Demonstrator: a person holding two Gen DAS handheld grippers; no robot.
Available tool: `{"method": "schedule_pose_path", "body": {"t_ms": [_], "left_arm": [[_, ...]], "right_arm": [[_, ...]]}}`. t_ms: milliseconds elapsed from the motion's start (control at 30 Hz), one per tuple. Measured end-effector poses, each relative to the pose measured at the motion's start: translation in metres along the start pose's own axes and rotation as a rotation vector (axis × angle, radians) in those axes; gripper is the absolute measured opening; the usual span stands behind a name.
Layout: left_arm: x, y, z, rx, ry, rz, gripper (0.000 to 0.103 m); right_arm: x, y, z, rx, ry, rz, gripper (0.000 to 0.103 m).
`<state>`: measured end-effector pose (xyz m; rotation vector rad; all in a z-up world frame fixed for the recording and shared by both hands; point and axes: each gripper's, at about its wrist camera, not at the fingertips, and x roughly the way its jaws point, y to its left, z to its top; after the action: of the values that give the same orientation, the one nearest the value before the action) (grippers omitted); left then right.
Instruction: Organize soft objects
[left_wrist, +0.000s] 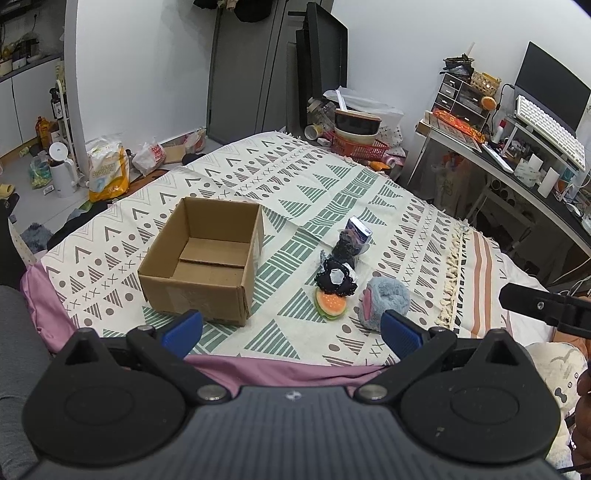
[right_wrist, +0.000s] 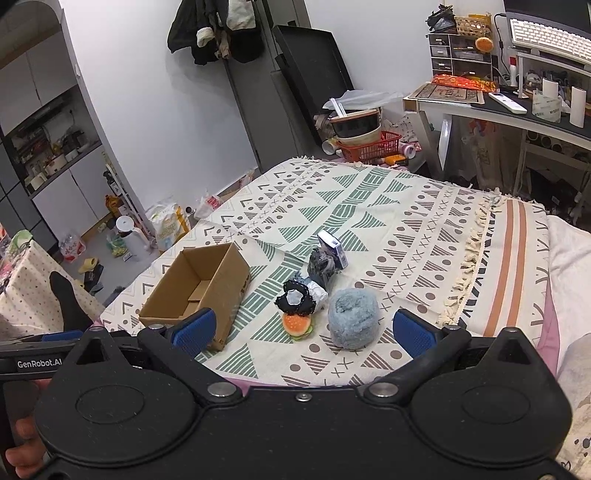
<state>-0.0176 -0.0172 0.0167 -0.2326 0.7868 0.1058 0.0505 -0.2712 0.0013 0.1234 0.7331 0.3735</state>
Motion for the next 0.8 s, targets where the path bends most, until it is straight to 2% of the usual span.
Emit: {"method": "schedule_pose_path", "body": {"t_ms": [800], "left_arm": [[-0.0014,-0.0035,0.0003,0.006,-0.002,0.000,0.102]], "right_arm": [[-0.0038,-0.0026,0.0046,0.001,-0.015,-0.003,0.103]]}}
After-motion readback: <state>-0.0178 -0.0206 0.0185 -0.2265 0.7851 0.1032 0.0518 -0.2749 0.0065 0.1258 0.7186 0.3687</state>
